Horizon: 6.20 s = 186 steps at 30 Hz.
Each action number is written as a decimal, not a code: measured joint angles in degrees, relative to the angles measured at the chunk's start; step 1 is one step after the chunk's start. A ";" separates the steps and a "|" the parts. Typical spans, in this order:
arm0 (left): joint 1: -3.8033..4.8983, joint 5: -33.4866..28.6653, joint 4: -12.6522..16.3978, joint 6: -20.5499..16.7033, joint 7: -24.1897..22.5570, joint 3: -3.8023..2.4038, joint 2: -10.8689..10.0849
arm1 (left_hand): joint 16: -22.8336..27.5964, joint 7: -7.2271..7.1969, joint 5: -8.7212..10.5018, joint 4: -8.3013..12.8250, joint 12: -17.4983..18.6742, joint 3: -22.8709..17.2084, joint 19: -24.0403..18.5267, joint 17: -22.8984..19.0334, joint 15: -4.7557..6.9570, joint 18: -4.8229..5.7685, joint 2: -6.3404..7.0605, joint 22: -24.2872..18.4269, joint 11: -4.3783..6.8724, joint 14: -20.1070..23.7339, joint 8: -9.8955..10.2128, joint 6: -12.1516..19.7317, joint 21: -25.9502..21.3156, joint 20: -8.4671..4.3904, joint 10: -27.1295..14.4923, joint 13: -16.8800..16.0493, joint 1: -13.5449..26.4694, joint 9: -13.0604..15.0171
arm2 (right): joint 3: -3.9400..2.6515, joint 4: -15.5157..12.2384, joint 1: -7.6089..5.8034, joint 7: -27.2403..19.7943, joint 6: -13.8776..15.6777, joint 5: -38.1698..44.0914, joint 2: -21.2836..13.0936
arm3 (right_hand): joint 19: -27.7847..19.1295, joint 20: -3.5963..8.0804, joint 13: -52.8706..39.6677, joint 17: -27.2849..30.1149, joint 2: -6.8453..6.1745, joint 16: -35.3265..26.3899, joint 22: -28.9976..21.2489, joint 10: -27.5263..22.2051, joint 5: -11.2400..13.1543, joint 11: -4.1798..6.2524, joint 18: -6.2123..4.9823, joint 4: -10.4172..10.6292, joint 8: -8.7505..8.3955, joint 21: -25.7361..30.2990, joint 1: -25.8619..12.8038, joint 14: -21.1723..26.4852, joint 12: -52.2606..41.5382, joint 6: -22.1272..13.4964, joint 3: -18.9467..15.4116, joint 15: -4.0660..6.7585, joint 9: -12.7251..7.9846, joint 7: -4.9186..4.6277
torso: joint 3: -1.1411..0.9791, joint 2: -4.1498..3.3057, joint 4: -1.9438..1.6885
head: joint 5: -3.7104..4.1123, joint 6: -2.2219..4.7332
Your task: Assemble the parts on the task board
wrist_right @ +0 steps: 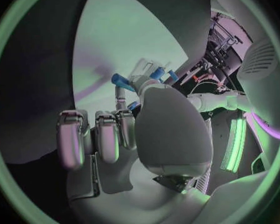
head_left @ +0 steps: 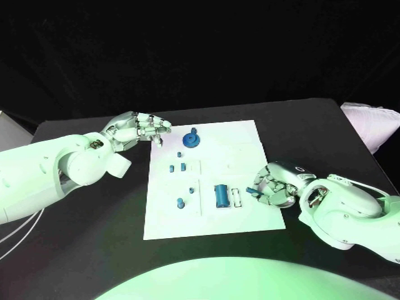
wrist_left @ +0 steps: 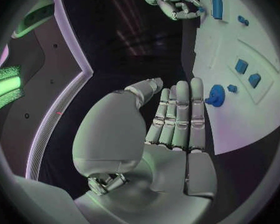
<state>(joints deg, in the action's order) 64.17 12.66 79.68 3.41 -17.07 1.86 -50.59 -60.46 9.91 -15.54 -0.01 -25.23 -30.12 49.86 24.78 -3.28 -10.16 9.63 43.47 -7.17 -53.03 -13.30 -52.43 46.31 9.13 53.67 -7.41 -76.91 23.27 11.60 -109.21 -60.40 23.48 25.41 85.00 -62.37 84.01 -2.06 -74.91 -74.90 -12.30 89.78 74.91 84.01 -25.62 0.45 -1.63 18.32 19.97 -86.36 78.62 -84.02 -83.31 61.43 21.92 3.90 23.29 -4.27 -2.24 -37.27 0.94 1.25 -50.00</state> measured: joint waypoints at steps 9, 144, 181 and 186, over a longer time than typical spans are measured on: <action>0.00 0.00 0.00 0.01 0.03 0.00 0.08 | 0.00 0.00 0.00 0.00 0.00 0.00 0.00 0.00 0.00 0.00 0.00 0.00 0.00 0.00 0.00 0.00 0.00 0.00 0.00 0.00 0.00 0.00 | 0.00 0.78 -0.24 0.45 0.65 -6.69 2.84 | 0.00 0.00 0.00 -0.05 -0.42 -0.01 0.00 0.00 1.55 0.00 -0.01 -3.24 0.52 0.00 -3.77 0.00 -0.29 -0.20 4.19 0.00 0.39 0.22 | 0.03 -0.01 -0.06 | 0.16 0.00; -0.52 -10.45 -16.11 -10.67 -9.47 -0.03 9.87 | 50.99 -5.25 10.33 -3.91 21.87 15.96 -26.69 -18.53 -1.80 4.74 -3.86 -34.31 1.87 29.34 9.17 26.00 -41.58 -0.12 -23.38 5.40 9.88 -12.83 | -2.67 41.91 -7.25 -43.13 -1.51 -63.98 20.87 | -43.73 -4.34 68.78 59.98 5.69 -81.99 -59.70 -32.16 20.72 -4.83 -4.15 -13.91 -13.57 84.40 -13.05 37.61 80.75 -33.02 -5.54 -6.81 -11.96 -1.74 | 1.26 4.03 1.34 | -1.31 6.07; -3.99 -12.49 10.09 -45.78 -11.45 -1.79 5.85 | 60.07 -9.93 15.33 0.08 24.86 29.80 -49.45 -24.73 3.27 8.98 -9.69 -43.42 7.16 52.82 13.11 52.13 -45.98 -9.32 -53.45 7.36 76.55 -23.22 | -11.57 19.37 0.22 -51.85 18.34 -84.75 17.68 | -83.74 2.04 74.85 74.85 12.29 -89.66 -74.86 -83.72 25.44 -0.43 0.83 -18.32 -19.77 86.09 -78.31 83.74 82.93 -61.22 -21.69 -3.88 -23.24 4.29 | 2.24 6.08 -0.94 | -1.24 15.63; -3.99 -12.59 10.10 -46.50 -11.53 -1.79 5.85 | 60.07 -9.93 15.33 0.09 24.86 29.80 -49.45 -24.73 3.27 8.98 -9.69 -43.42 7.16 52.82 13.11 52.13 -45.98 -9.32 -53.45 7.35 76.55 -23.22 | -11.57 19.37 0.22 -52.00 18.60 -85.00 17.68 | -83.74 2.04 74.85 74.85 12.29 -89.66 -74.85 -83.72 25.44 -0.42 0.83 -18.32 -19.77 86.09 -78.31 83.73 82.93 -61.22 -21.69 -3.88 -23.24 4.28 | 2.24 6.09 -0.94 | -1.24 15.63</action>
<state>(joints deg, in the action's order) 60.19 0.07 89.78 -43.09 -28.60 0.07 -44.74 -0.39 -0.02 -0.20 0.08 -0.38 -0.32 0.40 0.05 -0.01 -1.18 -0.06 0.05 -0.01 -0.21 -0.19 -0.30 0.34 -0.19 0.22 -0.06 -0.37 0.05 0.03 -89.84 -60.18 -28.52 44.02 0.00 -44.69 0.27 -0.02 -0.05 -0.06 0.00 0.13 0.06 0.29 -0.19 0.02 -0.80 0.00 0.20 -0.27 0.31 -0.29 -0.38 0.21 0.23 0.01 0.06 0.02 0.00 -31.18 0.00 0.01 -34.38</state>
